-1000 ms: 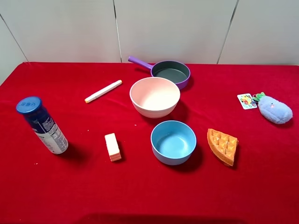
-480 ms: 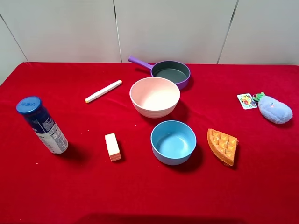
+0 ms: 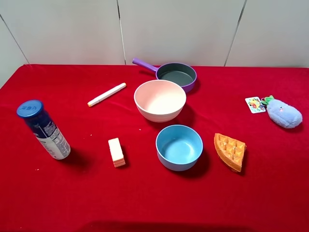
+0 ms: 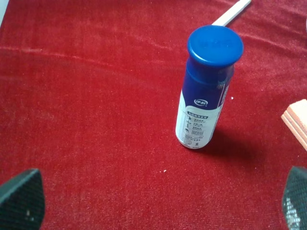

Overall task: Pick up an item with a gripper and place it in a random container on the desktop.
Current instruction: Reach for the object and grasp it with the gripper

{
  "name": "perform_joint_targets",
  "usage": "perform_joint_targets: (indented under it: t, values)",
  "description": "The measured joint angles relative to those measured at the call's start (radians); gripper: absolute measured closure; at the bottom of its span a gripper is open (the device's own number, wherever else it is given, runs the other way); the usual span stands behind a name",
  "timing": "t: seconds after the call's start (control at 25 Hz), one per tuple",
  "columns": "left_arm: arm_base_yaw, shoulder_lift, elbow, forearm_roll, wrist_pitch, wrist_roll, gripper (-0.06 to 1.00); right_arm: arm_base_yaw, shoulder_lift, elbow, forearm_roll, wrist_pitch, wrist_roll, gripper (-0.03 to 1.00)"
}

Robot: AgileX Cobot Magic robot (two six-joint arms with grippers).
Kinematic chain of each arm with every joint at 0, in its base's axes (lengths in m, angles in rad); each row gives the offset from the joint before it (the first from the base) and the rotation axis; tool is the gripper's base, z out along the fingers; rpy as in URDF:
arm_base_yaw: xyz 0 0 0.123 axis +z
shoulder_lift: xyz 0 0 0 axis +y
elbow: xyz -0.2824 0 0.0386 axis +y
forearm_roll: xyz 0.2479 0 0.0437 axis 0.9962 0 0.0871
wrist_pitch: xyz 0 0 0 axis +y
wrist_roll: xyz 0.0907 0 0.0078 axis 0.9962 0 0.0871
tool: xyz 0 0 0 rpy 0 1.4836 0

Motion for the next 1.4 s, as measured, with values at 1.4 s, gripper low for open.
perform_joint_targets:
  t: [1.4]
  values:
    - [0.0, 0.0, 0.0, 0.0, 0.0, 0.0, -0.04, 0.0, 1.032, -0.423, -0.016, -0.01, -0.231, 0.28]
